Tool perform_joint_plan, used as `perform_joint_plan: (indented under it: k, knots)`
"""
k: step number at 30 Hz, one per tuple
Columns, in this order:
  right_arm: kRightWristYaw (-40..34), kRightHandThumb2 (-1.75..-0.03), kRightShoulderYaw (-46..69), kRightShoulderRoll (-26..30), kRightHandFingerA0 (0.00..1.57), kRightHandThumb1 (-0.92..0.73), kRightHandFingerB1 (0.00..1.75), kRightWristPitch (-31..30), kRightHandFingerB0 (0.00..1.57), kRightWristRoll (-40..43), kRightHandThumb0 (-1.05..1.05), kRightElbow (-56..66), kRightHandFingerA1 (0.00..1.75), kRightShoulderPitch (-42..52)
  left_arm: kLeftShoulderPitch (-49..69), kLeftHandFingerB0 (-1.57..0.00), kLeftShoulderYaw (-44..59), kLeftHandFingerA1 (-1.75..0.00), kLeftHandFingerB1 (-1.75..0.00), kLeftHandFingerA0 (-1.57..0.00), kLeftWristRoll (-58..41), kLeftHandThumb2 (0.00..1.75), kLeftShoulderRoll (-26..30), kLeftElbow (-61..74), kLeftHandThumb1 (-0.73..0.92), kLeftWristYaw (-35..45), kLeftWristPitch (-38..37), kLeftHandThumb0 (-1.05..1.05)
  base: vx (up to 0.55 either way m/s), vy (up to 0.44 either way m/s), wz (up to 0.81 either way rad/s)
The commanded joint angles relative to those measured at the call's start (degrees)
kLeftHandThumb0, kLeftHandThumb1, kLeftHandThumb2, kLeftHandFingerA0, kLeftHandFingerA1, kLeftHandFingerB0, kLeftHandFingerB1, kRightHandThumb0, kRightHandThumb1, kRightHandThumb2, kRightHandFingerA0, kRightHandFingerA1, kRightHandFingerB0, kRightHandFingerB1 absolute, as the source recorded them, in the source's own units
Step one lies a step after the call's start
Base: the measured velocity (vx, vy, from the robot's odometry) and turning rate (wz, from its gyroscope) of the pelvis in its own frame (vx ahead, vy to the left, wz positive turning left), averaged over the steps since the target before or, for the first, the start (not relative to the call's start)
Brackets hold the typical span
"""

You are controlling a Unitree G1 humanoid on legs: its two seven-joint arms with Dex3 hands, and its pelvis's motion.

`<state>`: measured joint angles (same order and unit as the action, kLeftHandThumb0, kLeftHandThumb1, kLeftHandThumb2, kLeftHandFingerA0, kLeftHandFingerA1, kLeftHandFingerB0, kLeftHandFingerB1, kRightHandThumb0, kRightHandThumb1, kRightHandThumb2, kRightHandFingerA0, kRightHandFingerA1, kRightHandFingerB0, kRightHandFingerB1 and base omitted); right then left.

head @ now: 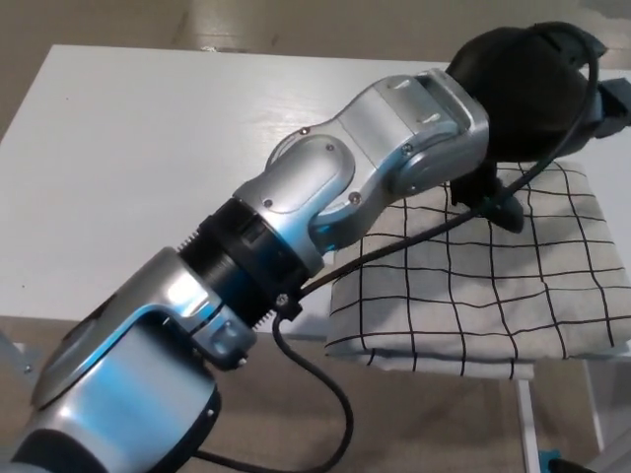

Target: Use the left hand to fold a white towel with checkered patterns in half.

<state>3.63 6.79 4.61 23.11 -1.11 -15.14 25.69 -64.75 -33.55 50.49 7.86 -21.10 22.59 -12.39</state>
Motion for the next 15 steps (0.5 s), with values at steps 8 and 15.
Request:
perform_joint_plan:
  k: [8,15]
  knots:
    - [1.3,-0.59,2.0,0.4,0.50,-0.67,0.51,-2.3,0.50,3.8,-0.30,2.5,0.51,3.1,19.6,-0.10,22.1,-0.24,-0.39,-0.06,-27.0,0.81,12.9,38.5,0.45,14.6,6.2,-0.78,0.00,0.000,0.00]
    - [1.4,-0.59,4.4,1.0,0.49,-0.67,0.50,-7.1,0.48,7.0,-0.30,8.6,0.51,2.9,27.5,-0.25,36.0,-0.25,-0.32,-0.12,-41.3,0.56,19.3,54.2,0.50,18.6,9.8,-0.62,0.00,0.000,0.00]
